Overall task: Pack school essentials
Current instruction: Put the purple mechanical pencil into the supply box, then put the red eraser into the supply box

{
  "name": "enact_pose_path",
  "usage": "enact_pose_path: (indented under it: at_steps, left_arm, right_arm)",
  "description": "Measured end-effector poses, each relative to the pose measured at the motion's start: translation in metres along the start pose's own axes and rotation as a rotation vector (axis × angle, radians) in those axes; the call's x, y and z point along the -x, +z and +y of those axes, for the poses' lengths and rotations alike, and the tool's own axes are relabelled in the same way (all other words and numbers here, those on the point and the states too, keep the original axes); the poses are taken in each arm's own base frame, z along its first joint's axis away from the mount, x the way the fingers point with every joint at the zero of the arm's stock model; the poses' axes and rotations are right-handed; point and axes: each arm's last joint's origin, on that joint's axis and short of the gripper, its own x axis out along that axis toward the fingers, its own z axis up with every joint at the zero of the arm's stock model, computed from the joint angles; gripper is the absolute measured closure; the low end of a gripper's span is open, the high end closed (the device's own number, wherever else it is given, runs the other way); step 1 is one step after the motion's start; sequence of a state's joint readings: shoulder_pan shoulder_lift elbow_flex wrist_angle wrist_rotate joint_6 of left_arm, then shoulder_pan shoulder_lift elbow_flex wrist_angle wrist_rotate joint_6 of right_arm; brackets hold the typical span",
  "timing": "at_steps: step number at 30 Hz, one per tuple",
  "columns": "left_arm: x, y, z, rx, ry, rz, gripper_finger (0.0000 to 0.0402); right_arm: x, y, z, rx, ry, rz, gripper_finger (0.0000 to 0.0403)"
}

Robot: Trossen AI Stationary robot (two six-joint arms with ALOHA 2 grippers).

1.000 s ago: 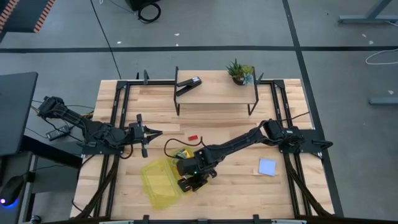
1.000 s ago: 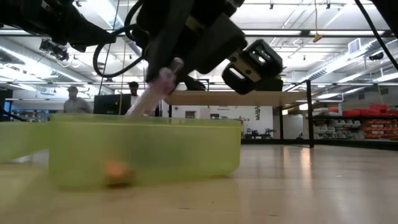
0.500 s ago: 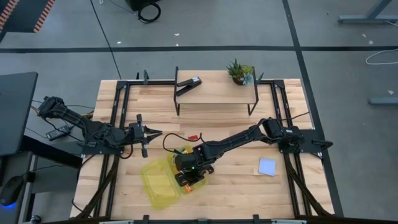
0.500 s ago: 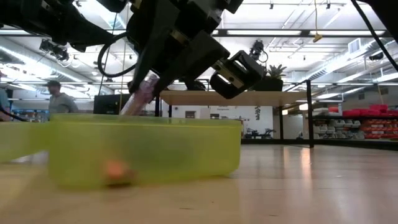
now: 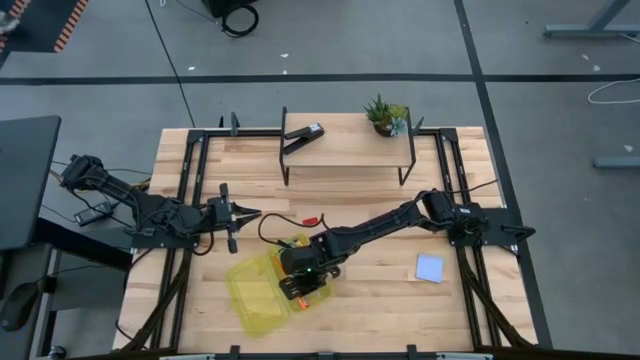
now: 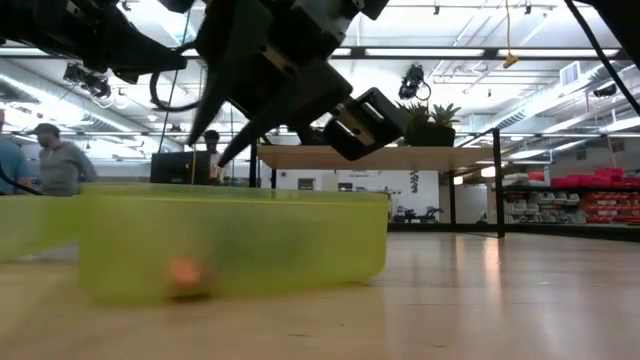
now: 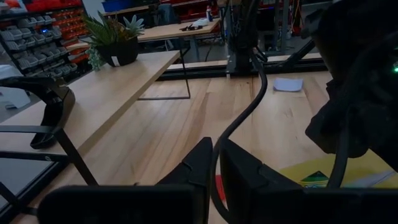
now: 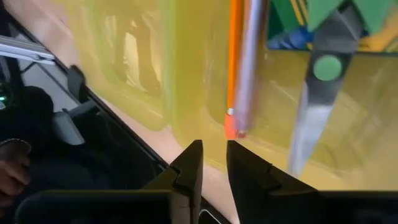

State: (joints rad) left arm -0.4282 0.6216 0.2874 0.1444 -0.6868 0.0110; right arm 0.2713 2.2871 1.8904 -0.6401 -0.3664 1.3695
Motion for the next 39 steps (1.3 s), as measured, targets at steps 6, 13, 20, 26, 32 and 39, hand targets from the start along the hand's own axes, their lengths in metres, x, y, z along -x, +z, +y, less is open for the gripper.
enact_pose_path:
  at_steps: [6,13,20,26,32,39]
  left_arm:
    - [0.000,0.000,0.000,0.000,0.000,0.000,0.0366]
    - [0.000,-0.001,0.000,-0.004,0.000,0.006,0.0370]
    - [0.003,0.001,0.001,0.029,-0.009,-0.006,0.0364]
    - [0.011,0.003,0.008,0.064,-0.011,-0.026,0.0373]
    - [0.017,0.000,0.012,0.115,-0.026,0.000,0.0378]
    - [0.017,-0.005,0.010,0.172,-0.090,0.048,0.0370]
  right_arm:
    - [0.000,0.000,0.001,0.010,0.011,-0.009,0.0297]
    - [0.004,0.004,-0.001,0.052,-0.013,-0.015,0.0284]
    - [0.038,-0.005,-0.009,0.156,-0.166,-0.053,0.0283]
    - [0.079,-0.017,-0.010,0.238,-0.267,-0.136,0.0283]
    - [0.105,-0.023,-0.009,0.359,-0.315,-0.241,0.0290]
    - [0.112,-0.012,-0.011,0.450,-0.407,-0.375,0.0303]
